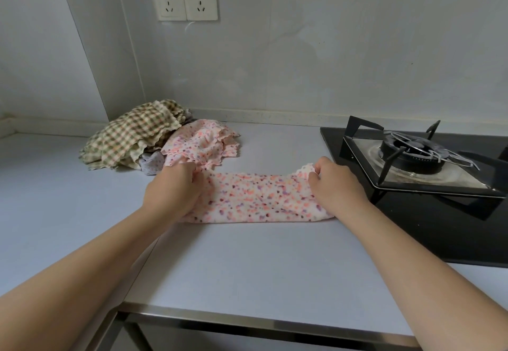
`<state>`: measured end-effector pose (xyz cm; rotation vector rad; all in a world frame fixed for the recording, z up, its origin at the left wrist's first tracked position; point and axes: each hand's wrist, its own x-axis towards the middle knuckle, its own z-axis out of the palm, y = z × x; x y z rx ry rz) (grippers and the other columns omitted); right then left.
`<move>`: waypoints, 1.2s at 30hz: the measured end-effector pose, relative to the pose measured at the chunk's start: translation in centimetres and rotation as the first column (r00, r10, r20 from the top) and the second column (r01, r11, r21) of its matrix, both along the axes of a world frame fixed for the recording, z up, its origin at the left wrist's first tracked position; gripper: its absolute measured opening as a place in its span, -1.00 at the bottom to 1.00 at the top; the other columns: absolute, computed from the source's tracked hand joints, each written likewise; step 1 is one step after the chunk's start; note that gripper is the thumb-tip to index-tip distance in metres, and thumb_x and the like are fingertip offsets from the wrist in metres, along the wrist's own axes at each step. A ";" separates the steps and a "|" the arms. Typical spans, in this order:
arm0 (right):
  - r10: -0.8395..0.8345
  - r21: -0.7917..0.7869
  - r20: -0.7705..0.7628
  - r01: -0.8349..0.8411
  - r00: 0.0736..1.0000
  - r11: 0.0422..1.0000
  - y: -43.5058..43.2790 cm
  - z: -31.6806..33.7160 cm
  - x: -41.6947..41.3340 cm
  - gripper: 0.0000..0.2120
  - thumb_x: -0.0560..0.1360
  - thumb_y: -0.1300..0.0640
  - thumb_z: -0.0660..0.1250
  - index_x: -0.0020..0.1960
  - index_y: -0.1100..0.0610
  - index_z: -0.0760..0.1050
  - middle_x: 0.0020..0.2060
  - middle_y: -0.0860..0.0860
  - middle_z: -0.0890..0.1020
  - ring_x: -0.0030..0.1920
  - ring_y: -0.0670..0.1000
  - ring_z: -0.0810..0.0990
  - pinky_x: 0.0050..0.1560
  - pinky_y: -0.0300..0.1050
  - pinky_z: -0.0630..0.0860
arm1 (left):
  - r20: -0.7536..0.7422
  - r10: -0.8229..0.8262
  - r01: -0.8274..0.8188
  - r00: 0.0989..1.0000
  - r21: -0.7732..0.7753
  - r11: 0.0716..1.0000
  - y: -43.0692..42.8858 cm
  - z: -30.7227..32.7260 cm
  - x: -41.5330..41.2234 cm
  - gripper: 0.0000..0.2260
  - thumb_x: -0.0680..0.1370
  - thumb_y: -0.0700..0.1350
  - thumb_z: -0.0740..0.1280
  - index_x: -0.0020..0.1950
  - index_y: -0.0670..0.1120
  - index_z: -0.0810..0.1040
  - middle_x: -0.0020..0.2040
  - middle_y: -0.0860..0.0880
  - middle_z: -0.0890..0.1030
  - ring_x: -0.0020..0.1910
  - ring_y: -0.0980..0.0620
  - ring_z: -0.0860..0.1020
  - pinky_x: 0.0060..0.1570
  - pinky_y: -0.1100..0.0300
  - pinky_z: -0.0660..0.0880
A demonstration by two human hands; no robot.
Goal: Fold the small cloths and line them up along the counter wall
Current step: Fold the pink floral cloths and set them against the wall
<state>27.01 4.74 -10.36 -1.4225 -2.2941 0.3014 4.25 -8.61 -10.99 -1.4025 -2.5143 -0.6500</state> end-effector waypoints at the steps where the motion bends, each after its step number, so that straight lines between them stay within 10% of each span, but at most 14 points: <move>1: -0.010 0.021 0.038 0.009 0.999 1.000 0.0 -0.1 -0.1 -0.85 0.60 0.09 0.10 0.00 0.17 0.37 -0.17 0.09 0.52 -0.14 0.17 0.48 -0.26 -0.09 0.33 | -0.017 0.005 -0.006 1.000 -0.022 1.000 0.2 -0.1 0.0 -0.78 0.63 -0.08 0.12 -0.18 -0.12 0.39 -0.18 -0.03 0.40 -0.17 -0.09 0.41 -0.28 0.12 0.26; 12: -0.123 0.163 0.287 0.078 0.950 0.983 -0.8 0.2 -0.9 -0.76 0.59 0.10 0.14 0.23 0.13 0.29 -0.04 0.09 0.54 -0.13 0.15 0.47 -0.23 -0.08 0.30 | -0.289 0.040 -0.061 0.956 -0.064 0.996 0.5 -0.5 0.4 -0.81 0.58 -0.04 0.18 0.11 -0.13 0.38 -0.02 -0.13 0.53 -0.10 -0.20 0.55 -0.39 0.13 0.23; 16: 0.075 0.321 0.155 -0.122 0.985 0.939 -1.6 0.4 -1.5 -0.65 0.59 0.07 0.15 0.35 0.14 0.32 0.23 0.11 0.44 0.21 0.14 0.43 0.13 0.00 0.37 | -0.460 -0.148 0.212 0.876 0.091 0.973 0.3 -0.7 0.8 -0.73 0.49 -0.13 0.34 0.16 -0.18 0.49 -0.03 -0.16 0.55 -0.09 -0.21 0.56 -0.26 0.03 0.42; 20: 0.378 -0.156 0.238 -0.348 0.895 0.924 -3.4 -1.3 -2.6 -0.46 0.63 -0.16 -0.07 0.56 -0.04 -0.03 0.56 0.03 -0.04 0.55 0.07 -0.09 0.51 0.04 -0.12 | -0.043 -0.421 0.402 0.906 -0.221 0.889 0.5 -1.5 2.0 -0.31 0.49 0.33 -0.12 0.50 -0.02 0.23 0.51 -0.05 0.25 0.50 -0.08 0.18 0.41 -0.03 0.15; 23: 0.400 -0.216 0.394 -0.339 0.828 0.915 -3.0 -1.9 -2.7 -0.45 0.60 -0.26 -0.16 0.54 -0.20 -0.21 0.54 -0.07 -0.24 0.53 0.04 -0.29 0.49 0.10 -0.29 | 0.050 -0.386 0.367 0.921 -0.440 0.819 0.8 -2.0 1.8 -0.14 0.35 0.48 -0.34 0.56 0.08 -0.10 0.58 0.01 -0.13 0.54 0.03 -0.21 0.47 0.03 -0.18; 27: 0.381 -0.217 0.400 -0.317 0.834 0.923 -2.3 -1.6 -2.6 -0.50 0.61 -0.22 -0.16 0.52 -0.25 -0.19 0.54 -0.09 -0.23 0.53 0.03 -0.29 0.46 0.17 -0.32 | 0.036 -0.355 0.337 0.934 -0.419 0.843 0.5 -1.9 1.9 -0.18 0.35 0.43 -0.29 0.56 0.11 -0.05 0.58 0.02 -0.06 0.54 0.05 -0.13 0.47 -0.01 -0.11; 31: 0.257 0.132 0.278 -0.302 0.926 0.944 -1.6 -0.6 -1.5 -0.63 0.63 0.02 0.10 0.42 -0.10 0.32 0.41 0.01 0.32 0.44 0.09 0.24 0.39 0.03 0.11 | -0.136 -0.277 0.271 0.951 -0.064 0.961 0.0 -1.5 2.0 -0.37 0.42 0.34 -0.20 0.13 0.09 0.51 0.12 0.06 0.60 0.15 0.01 0.50 0.14 0.03 0.25; 36: 0.356 0.122 0.114 -0.368 0.928 0.922 -2.1 -0.3 -1.4 -0.65 0.61 0.20 0.09 0.32 0.02 0.47 0.23 -0.04 0.55 0.24 0.04 0.47 0.26 -0.08 0.33 | -0.002 -0.342 0.327 0.940 0.300 0.896 -0.2 -1.2 0.6 -0.80 0.53 0.10 0.16 -0.16 0.05 0.49 -0.35 0.14 0.56 -0.35 0.12 0.51 -0.27 0.17 0.35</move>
